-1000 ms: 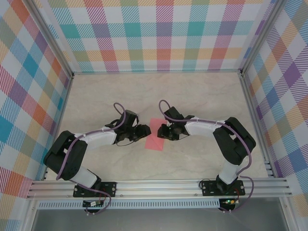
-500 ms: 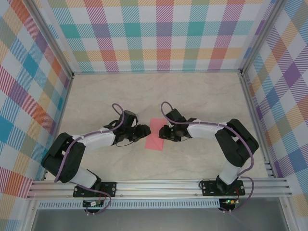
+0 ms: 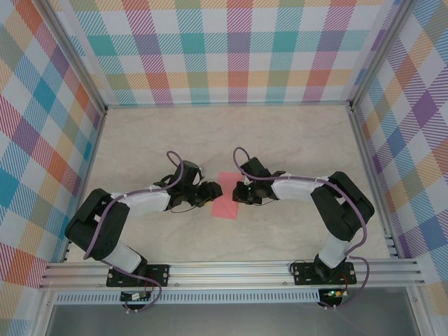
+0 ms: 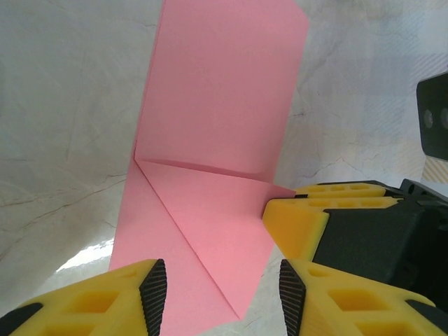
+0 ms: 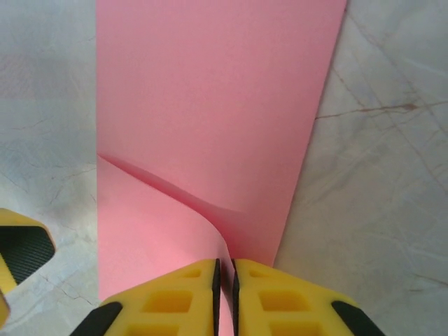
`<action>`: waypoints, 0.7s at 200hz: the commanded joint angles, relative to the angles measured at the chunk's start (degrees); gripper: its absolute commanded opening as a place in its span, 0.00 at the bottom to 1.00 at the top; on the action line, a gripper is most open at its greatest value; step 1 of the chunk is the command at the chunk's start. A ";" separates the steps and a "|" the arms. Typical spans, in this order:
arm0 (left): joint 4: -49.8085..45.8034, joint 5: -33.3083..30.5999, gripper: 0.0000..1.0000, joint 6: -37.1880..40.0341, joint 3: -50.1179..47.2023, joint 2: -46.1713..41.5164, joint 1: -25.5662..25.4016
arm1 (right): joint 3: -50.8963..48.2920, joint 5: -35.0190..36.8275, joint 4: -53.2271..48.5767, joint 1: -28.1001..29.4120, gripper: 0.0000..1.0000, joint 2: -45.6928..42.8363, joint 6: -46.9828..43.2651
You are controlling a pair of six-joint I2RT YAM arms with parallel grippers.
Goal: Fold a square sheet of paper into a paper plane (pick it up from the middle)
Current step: Turn over the paper at the center of the table.
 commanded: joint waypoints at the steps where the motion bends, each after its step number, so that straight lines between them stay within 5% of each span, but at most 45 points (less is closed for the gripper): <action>1: 3.35 3.15 0.46 -1.13 -0.45 2.24 0.10 | 0.09 0.12 0.54 -0.55 0.12 -0.99 -0.28; 140: 5.76 5.91 0.41 -1.37 3.14 8.66 -0.16 | -1.20 2.09 -0.81 -1.05 0.11 -1.80 0.65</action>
